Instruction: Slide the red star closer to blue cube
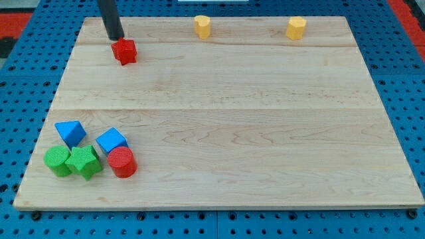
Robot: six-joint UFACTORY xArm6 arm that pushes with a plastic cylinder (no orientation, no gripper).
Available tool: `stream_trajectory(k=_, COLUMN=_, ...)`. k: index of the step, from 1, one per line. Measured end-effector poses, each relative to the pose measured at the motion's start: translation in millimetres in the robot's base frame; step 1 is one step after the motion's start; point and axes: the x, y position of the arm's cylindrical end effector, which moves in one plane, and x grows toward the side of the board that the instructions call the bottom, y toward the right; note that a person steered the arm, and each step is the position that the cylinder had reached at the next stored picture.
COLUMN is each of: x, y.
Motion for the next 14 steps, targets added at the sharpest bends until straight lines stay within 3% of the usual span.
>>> stream_trajectory(k=1, x=73, y=23)
stream_trajectory(k=2, x=111, y=22)
stream_trajectory(k=5, x=99, y=-9)
stream_trajectory(k=7, x=155, y=-14)
stream_trajectory(k=8, x=141, y=-18)
stream_trajectory(k=9, x=124, y=0)
stream_trajectory(k=10, x=179, y=1)
stream_trajectory(k=11, x=198, y=13)
stream_trajectory(k=12, x=195, y=30)
stream_trajectory(k=13, x=141, y=67)
stream_trajectory(k=14, x=164, y=101)
